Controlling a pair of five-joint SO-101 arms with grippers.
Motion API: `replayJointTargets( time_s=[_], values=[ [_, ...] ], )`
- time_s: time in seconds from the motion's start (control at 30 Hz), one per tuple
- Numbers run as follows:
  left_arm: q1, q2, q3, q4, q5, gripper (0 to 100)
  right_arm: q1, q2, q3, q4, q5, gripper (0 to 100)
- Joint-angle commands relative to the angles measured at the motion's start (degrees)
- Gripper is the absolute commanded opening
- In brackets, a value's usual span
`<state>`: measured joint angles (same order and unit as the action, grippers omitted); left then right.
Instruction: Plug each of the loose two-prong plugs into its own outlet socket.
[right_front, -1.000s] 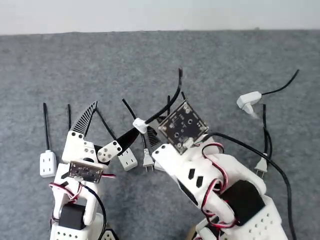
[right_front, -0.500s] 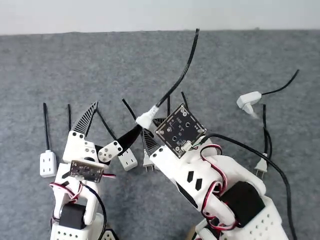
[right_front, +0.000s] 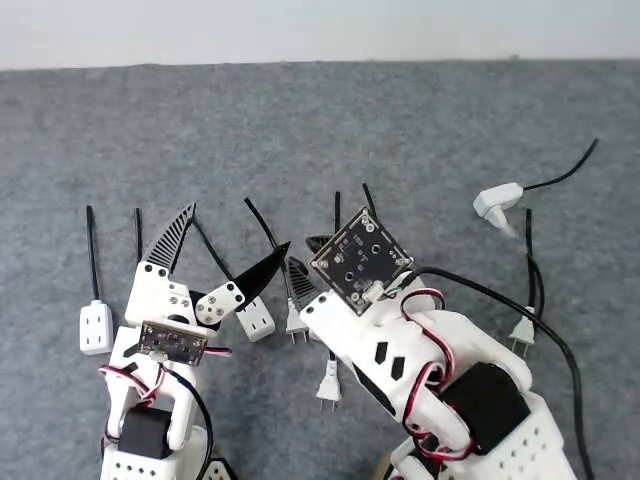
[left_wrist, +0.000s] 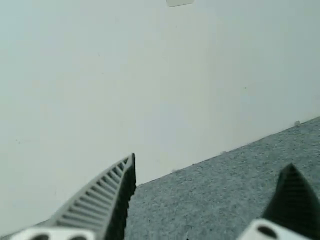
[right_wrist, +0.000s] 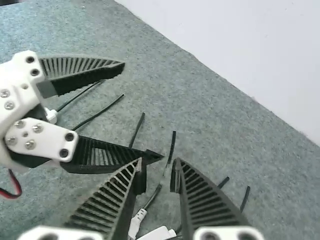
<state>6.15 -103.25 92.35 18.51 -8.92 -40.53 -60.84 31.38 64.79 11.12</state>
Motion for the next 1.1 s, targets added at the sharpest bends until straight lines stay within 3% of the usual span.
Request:
replayJointTargets(
  time_s=[0.0,0.27,0.4,0.57,0.8,1.07],
  values=[
    [0.0,-0.7,-0.4,-1.5,0.4,41,4.0,0.2,-0.5,0.2,-1.1,9.5],
    [-0.2,-0.6,0.7,-1.8,0.6,41,14.6,0.2,7.6,-8.6,-14.2,9.5],
    [-0.9,-0.6,0.7,-1.8,0.7,41,15.2,0.2,12.3,-12.9,-17.5,10.6],
    [-1.5,-0.6,2.0,-4.0,1.8,41,15.6,0.2,13.5,-13.5,-23.6,22.0],
    [-1.5,-0.5,2.4,-4.5,1.9,41,20.3,5.9,12.8,-13.8,-28.6,20.2],
    [-1.3,-0.4,2.5,-4.4,1.9,41,19.5,15.2,11.8,-12.5,-35.7,24.7]
  ],
)
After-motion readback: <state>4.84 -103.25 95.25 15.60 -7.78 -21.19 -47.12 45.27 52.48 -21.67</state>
